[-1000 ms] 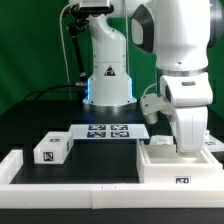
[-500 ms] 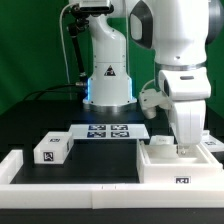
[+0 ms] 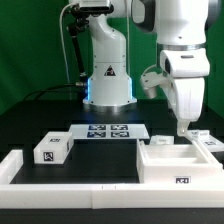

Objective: Assemble cabinet

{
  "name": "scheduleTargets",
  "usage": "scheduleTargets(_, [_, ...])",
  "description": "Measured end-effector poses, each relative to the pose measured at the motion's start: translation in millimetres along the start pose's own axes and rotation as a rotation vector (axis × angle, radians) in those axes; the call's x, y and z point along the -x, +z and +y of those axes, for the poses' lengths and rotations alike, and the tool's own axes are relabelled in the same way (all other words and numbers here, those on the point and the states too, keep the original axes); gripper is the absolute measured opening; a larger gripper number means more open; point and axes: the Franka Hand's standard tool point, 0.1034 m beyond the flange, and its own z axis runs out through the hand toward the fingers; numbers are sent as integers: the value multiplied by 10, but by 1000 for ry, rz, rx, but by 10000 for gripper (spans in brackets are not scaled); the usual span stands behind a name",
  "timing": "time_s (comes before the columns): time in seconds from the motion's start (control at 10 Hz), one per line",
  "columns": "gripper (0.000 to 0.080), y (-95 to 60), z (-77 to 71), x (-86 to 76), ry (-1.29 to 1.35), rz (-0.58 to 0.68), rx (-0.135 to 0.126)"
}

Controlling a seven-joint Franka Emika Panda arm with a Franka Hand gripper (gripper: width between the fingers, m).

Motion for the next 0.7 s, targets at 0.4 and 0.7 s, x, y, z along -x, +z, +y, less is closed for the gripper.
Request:
scheduleTargets(0.4, [797,139,-344,-253,-51,55,96])
scheduleTargets(0.7, [797,147,-348,-214,-44,48,82])
